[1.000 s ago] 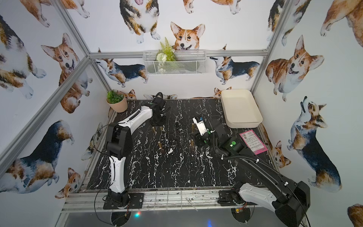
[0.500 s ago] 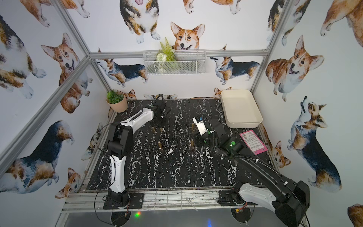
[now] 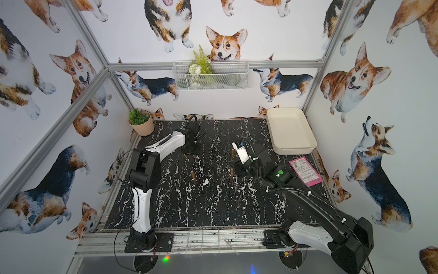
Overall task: Open the lipstick cap
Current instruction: Place the lipstick at the center of the board.
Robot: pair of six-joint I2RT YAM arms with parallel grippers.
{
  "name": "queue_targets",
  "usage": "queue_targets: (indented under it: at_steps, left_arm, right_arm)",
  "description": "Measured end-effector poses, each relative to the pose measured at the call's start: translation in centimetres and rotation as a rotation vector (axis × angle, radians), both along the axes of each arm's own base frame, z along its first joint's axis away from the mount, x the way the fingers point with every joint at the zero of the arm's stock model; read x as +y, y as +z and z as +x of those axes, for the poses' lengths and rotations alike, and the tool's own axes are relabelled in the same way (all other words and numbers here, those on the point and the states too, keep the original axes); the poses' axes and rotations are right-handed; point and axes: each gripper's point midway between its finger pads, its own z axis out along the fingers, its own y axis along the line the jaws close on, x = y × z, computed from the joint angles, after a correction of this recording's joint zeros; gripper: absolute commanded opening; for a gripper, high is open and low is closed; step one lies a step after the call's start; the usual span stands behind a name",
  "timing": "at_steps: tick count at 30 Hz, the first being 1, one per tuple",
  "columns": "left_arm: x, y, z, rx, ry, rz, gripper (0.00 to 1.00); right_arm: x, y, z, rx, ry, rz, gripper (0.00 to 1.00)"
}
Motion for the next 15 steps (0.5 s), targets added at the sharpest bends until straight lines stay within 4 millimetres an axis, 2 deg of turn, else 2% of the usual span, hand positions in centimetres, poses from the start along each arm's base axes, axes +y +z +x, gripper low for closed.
queue_targets:
  at_steps: [9,12,15]
  left_arm:
    - [0.2,0.3,0.2,-0.01,0.008,0.01,0.45]
    - [0.2,2.1,0.3,-0.034,0.011,0.002,0.51]
    - [-0.1,5.6,0.8,-0.087,0.009,-0.028,0.53]
  right_arm:
    - [-0.1,-0.1,0.1,-0.004,-0.005,-0.01,0.52]
    - [-0.2,0.0,0.1,-0.01,-0.005,-0.008,0.52]
    - [-0.3,0.3,0.0,-0.016,-0.007,-0.004,0.52]
